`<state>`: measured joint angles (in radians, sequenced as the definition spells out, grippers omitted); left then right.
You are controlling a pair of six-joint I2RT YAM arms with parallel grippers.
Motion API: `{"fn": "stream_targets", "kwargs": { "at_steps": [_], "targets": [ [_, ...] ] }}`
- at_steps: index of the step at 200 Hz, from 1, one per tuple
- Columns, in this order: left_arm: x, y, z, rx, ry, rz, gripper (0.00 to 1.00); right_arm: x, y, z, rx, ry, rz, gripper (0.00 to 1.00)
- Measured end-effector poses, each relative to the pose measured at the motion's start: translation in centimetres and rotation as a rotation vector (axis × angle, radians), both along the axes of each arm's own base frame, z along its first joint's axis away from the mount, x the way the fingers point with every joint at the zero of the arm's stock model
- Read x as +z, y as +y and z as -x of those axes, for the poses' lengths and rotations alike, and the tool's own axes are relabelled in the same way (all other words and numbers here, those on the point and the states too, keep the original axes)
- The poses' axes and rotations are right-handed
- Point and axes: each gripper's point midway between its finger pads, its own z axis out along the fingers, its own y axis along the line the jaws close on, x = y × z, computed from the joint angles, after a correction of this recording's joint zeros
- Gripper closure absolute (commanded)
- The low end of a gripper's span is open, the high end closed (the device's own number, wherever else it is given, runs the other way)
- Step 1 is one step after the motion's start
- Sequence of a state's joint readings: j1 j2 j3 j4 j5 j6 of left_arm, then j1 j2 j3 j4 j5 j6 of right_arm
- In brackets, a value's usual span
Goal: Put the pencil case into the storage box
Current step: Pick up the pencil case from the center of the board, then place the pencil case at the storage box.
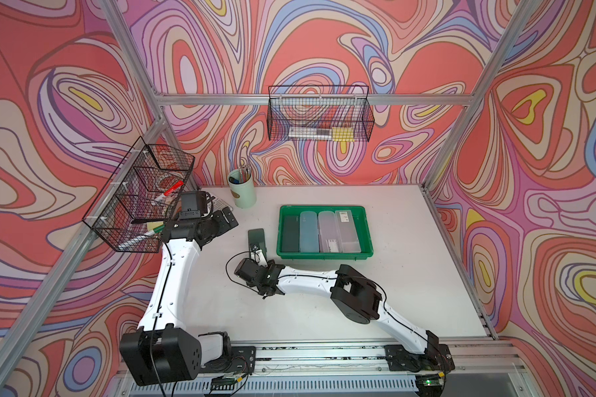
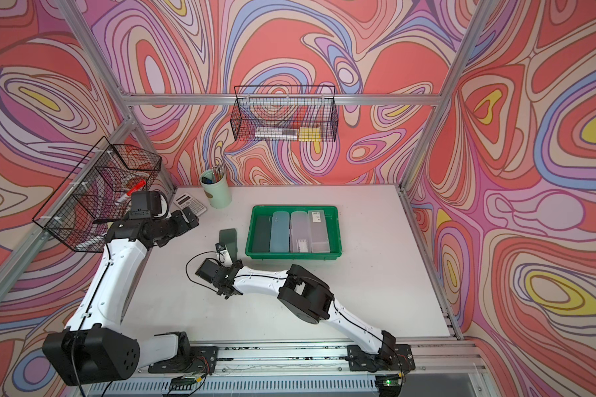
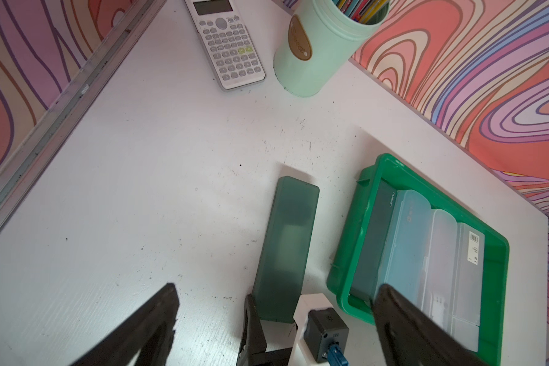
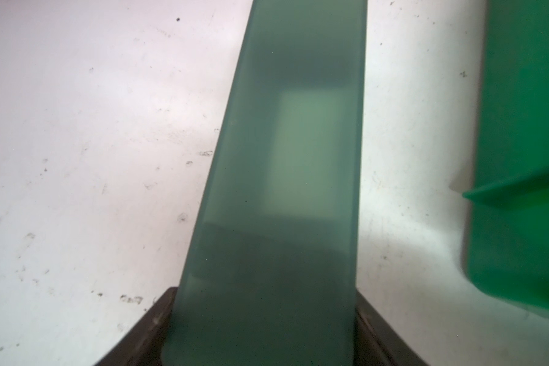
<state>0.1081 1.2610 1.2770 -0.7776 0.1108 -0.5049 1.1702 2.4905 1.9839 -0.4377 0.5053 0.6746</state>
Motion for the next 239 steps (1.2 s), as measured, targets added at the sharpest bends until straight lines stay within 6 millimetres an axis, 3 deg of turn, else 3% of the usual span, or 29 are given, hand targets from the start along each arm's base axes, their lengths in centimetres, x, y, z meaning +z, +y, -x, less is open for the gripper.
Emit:
{"fn": "stream_targets", "kwargs": {
  "at_steps": [68,137,194,239],
  "targets": [
    [2.6,0.6,1.6,0.057,-0.073,-0.018,0.01,0.9,-1.4,0.9,0.048,0.014,0.052,0.54],
    [4.5,1.2,2.7,0.107,-0.132,-0.028,0.01,4.6,-1.3,0.9,0.083,-0.032,0.011,0.55],
    [4.6,1.2,3.0,0.113,-0.128,-0.025,0.01,7.0,-1.5,1.0,0.096,-0.060,-0.016,0.55],
    [5.0,0.2,2.9,0.074,-0.142,0.014,0.01,10.3,-2.1,-0.4,0.071,-0.102,-0.054,0.55]
  ]
}}
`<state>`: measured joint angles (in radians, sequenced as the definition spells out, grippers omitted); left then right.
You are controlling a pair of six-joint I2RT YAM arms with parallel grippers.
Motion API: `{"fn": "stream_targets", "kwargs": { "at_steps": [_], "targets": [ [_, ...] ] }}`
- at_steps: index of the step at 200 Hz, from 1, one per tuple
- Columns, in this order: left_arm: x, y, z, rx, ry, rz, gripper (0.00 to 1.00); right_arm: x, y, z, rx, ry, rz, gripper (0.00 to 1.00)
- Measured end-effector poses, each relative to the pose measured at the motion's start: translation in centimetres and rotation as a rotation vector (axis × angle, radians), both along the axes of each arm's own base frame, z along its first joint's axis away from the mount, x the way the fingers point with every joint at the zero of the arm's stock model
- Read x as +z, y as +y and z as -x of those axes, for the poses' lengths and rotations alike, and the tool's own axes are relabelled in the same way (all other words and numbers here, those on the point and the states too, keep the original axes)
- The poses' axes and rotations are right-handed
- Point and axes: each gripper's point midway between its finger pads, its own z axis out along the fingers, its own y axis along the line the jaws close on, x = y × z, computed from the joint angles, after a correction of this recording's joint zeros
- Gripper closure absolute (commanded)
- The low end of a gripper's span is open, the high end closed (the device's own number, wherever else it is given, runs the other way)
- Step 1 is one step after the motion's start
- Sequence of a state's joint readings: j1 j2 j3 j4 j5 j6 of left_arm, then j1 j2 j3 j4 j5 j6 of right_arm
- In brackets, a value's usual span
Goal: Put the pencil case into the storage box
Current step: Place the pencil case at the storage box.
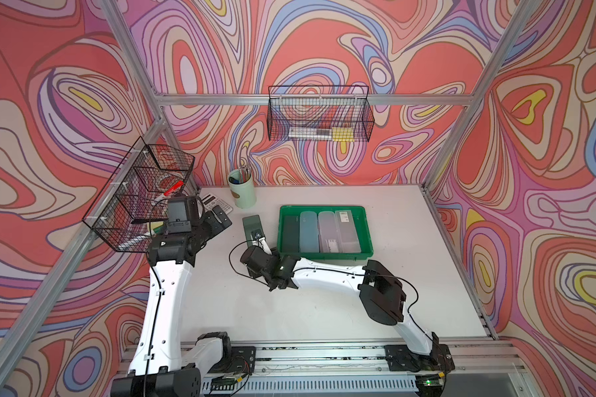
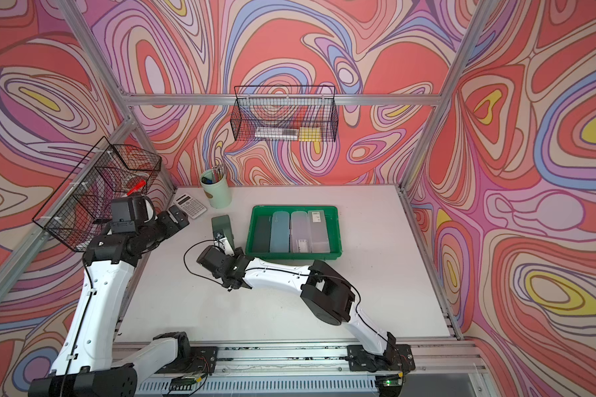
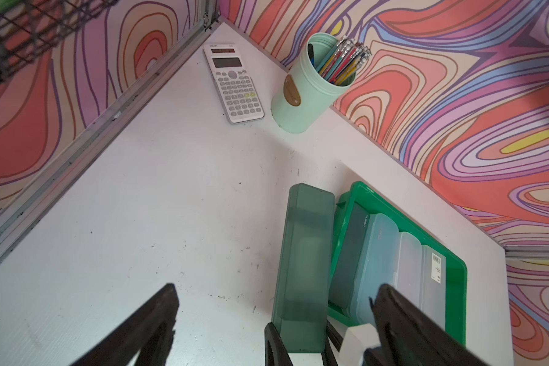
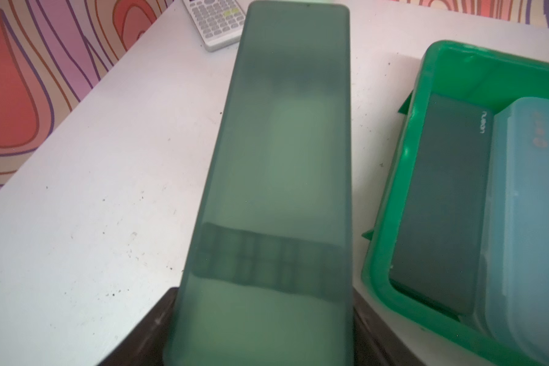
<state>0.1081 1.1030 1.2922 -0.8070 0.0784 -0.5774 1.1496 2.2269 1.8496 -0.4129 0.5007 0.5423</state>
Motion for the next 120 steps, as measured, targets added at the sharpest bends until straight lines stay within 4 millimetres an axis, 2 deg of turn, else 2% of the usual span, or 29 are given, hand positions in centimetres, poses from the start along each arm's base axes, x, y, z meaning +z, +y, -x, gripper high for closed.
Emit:
{"fn": "stream_targets", "kwargs": {
  "at_steps": [28,68,93,120],
  "targets": [
    [0.4,-0.8,-0.4,-0.032,-0.022,0.033,0.01,1.7,-2.0,-2.5,-0.053,-0.010,-0.023,0.55],
    [0.7,-2.4,-1.3,-0.083,-0.046,0.072,0.01,3.2,-7.6,-6.7,-0.167,-0.005,-0.040,0.55],
    [0.1,-4.5,-2.2,-0.144,-0.037,0.079,0.01,2.1,-10.8,-8.2,-0.234,0.019,-0.022,0.55],
    [-1.1,-6.4,-3.0,-0.189,-0.009,0.085,0.01,-0.3,-12.1,-7.7,-0.252,0.067,0.013,0.55]
  ]
}}
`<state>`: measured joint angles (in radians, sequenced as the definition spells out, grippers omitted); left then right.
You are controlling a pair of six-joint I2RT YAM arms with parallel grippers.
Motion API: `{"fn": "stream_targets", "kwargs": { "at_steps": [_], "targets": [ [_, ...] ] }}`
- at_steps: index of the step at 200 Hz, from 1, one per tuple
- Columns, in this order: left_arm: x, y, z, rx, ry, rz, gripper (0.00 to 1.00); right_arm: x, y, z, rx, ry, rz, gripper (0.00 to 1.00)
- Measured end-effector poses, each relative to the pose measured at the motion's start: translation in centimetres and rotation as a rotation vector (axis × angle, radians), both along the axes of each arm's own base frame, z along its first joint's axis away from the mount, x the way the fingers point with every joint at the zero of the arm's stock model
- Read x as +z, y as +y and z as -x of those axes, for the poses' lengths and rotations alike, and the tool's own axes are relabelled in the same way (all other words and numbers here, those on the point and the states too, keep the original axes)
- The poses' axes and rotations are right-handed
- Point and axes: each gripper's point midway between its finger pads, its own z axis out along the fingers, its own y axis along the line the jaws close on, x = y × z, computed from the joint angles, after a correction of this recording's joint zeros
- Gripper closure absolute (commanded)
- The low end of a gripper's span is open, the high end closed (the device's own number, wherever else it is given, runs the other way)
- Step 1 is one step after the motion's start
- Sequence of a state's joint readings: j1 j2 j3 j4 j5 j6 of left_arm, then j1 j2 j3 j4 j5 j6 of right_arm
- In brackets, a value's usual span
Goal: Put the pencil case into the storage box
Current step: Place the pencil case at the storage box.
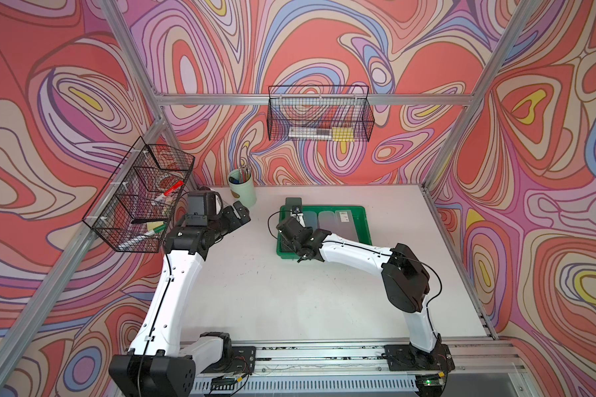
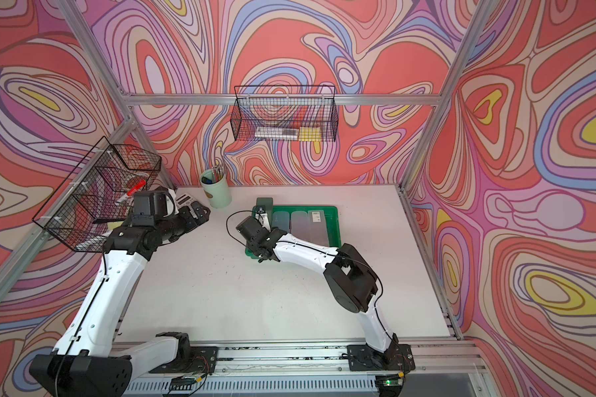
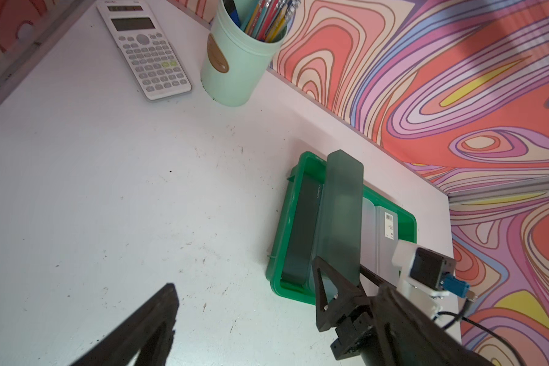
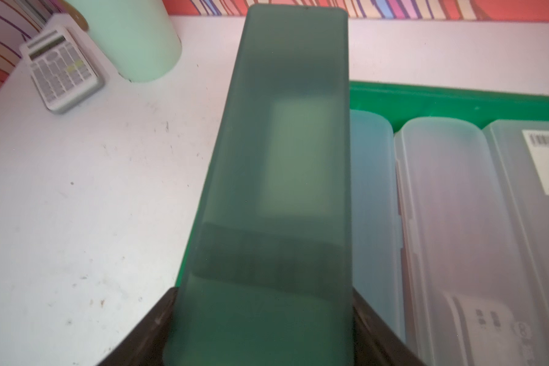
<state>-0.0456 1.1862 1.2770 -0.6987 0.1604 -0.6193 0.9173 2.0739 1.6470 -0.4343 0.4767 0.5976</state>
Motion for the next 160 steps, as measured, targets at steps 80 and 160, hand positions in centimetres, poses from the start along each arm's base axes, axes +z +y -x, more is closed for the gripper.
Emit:
{"fn": "stream_targets", "kwargs": {
  "at_steps": [80,160],
  "targets": [
    [-1.2,-1.2,-0.7,-0.023,0.017,-0.003,0.01,-2.6,0.6,0.9,-0.018,0.059,-0.013,0.56],
    [-2.0,-1.2,-0.8,-0.023,0.027,-0.004,0.01,-5.3,0.9,0.9,-0.028,0.097,0.003,0.39]
  ]
}}
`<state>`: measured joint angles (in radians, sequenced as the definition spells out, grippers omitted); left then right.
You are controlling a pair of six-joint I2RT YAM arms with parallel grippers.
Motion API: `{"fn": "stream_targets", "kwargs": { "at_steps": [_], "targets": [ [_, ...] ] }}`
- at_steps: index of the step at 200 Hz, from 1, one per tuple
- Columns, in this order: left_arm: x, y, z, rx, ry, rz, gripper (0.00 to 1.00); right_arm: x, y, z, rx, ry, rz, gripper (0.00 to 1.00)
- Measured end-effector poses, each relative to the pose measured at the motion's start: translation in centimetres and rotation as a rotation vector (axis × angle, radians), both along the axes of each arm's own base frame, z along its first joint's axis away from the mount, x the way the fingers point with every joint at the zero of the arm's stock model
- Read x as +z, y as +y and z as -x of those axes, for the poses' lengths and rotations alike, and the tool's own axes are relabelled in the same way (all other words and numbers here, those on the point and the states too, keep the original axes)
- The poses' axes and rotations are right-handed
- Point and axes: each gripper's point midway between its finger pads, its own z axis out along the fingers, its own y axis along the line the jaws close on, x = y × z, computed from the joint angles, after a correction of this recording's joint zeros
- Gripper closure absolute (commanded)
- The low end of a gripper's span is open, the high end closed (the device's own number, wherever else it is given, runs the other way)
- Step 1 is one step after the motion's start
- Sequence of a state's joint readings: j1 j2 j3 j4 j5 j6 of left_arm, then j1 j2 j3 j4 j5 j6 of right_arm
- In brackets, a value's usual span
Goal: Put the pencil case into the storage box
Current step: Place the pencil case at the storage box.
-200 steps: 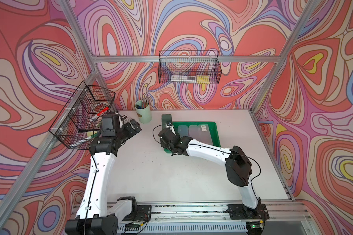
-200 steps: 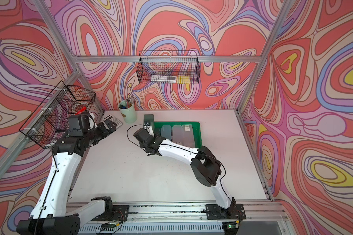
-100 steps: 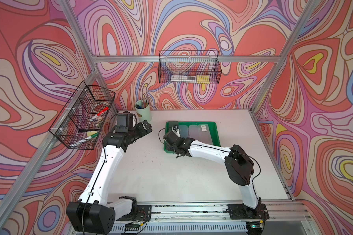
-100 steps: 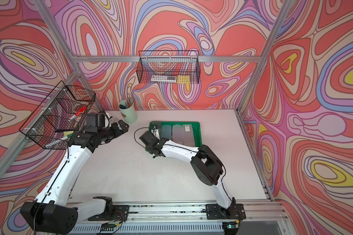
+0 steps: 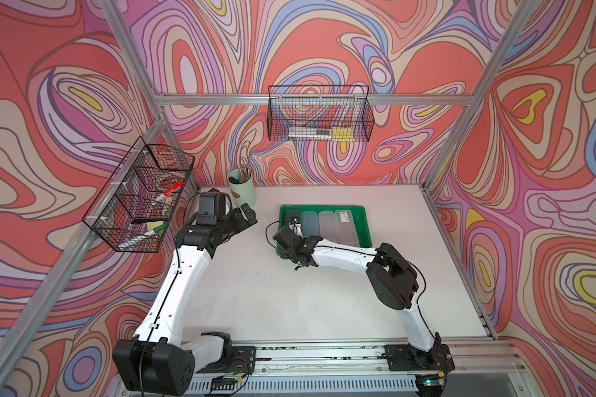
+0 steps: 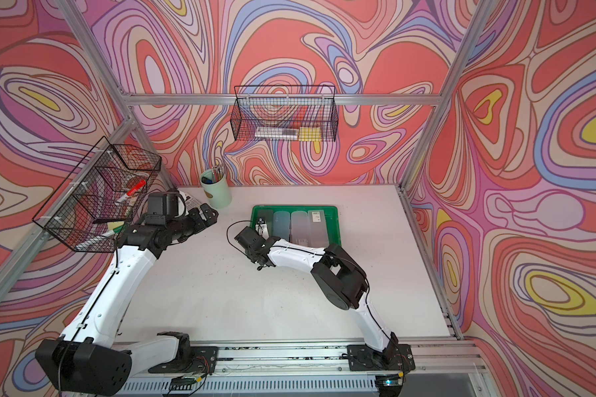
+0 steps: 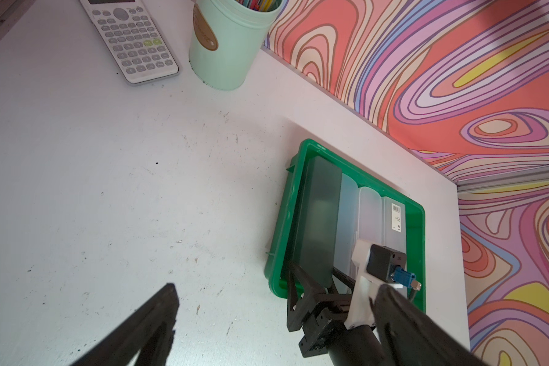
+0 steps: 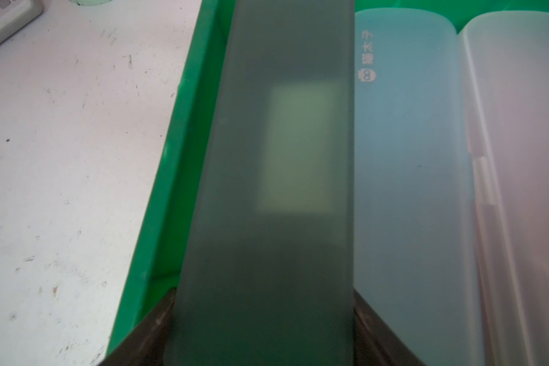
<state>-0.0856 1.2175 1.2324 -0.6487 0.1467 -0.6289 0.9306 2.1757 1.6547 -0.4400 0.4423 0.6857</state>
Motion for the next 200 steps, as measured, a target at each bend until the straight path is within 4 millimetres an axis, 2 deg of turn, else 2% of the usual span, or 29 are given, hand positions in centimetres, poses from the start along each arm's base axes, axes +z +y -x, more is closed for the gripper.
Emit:
{"fn": "stream_targets", "kwargs": {
  "at_steps": [16,41,93,109,129,152,166,180,200],
  "targets": [
    [0.0,0.0,-0.1,0.000,-0.002,0.000,0.01,0.0,0.4,0.0,0.011,0.008,-0.014,0.22],
    [-0.2,0.0,-0.1,0.000,-0.002,0.000,0.01,0.0,0.7,0.0,0.023,0.012,-0.019,0.14],
    [-0.5,0.0,-0.1,-0.001,0.002,-0.004,0.01,0.6,0.4,-0.2,0.030,-0.001,-0.005,0.11],
    [-0.5,0.1,-0.1,0.001,0.002,-0.007,0.01,1.9,0.4,-0.4,0.036,-0.018,-0.025,0.14],
    [-0.7,0.2,-0.2,0.003,0.003,-0.012,0.01,4.7,0.2,-1.1,0.043,-0.049,-0.095,0.17],
    [-1.6,0.2,-0.2,-0.003,0.009,-0.020,0.01,8.5,-1.1,-3.2,0.020,-0.101,-0.186,0.16],
    [-2.7,0.2,-0.1,-0.011,0.023,-0.034,0.01,9.9,-2.2,-4.5,0.002,-0.129,-0.221,0.12],
    [-3.8,0.4,0.2,-0.019,0.036,-0.054,0.01,10.3,-3.7,-5.4,-0.022,-0.150,-0.237,0.07],
    [-5.0,0.9,0.8,-0.024,0.038,-0.101,0.01,9.3,-6.3,-5.4,-0.059,-0.152,-0.209,0.04]
  ]
}}
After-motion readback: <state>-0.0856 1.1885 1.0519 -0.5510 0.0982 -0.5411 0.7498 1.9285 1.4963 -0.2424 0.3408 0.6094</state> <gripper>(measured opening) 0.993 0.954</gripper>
